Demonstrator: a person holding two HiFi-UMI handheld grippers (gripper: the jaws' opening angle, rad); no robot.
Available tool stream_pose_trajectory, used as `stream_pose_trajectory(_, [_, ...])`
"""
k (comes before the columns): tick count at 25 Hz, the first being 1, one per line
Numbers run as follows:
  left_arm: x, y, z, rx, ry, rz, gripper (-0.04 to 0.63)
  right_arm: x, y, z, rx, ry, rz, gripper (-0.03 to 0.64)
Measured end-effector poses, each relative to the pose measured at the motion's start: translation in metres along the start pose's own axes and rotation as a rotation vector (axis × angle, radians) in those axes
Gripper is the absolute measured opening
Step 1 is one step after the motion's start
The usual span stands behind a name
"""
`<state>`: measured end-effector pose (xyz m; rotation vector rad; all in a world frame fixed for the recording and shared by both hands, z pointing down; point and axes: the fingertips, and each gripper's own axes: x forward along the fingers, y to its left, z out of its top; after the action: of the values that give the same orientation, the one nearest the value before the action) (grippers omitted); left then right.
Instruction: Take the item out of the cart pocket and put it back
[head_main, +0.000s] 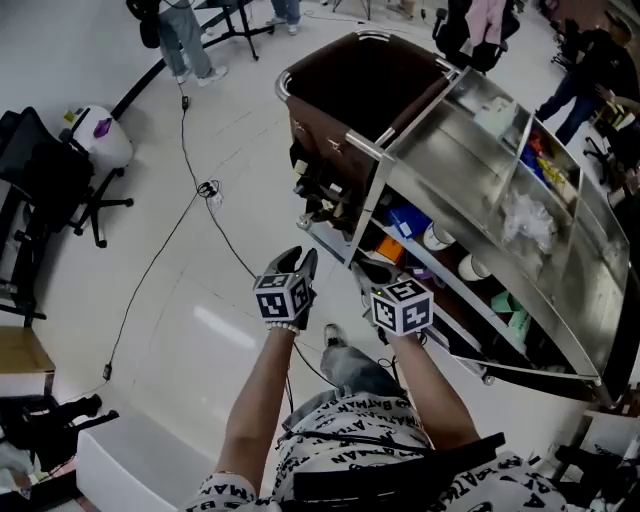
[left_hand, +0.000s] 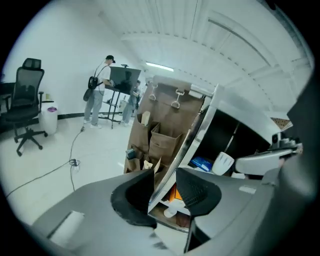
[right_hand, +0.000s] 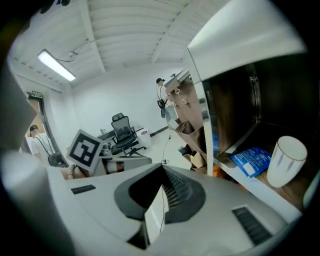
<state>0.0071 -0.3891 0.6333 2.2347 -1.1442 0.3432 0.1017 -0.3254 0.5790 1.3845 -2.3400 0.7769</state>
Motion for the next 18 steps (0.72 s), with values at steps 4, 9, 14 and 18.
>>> stream_pose_trajectory(4, [-0.114,-0.008,-0.016,-0.069,-0.083,0.036,0.136,-0.026,0.057,-0.003,-0.039,-0.028,0.062,0.000])
stream_pose_trajectory(9, [-0.245,-0.051,-0.056,-0.088,-0.178,-0.010,0.000,-0.076,0.141,-0.029,-0.097,-0.040,0.126,0.000])
stream_pose_trajectory(14, [-0.321,-0.084,-0.104,-0.159,-0.193,-0.012,0.000,-0.117,0.201,-0.070,-0.142,-0.011,0.183,0.000])
stream_pose_trajectory(18, [-0.351,-0.099,-0.102,-0.160,-0.241,0.007,0.000,-0.133,0.232,-0.093,-0.147,0.018,0.238,0.000])
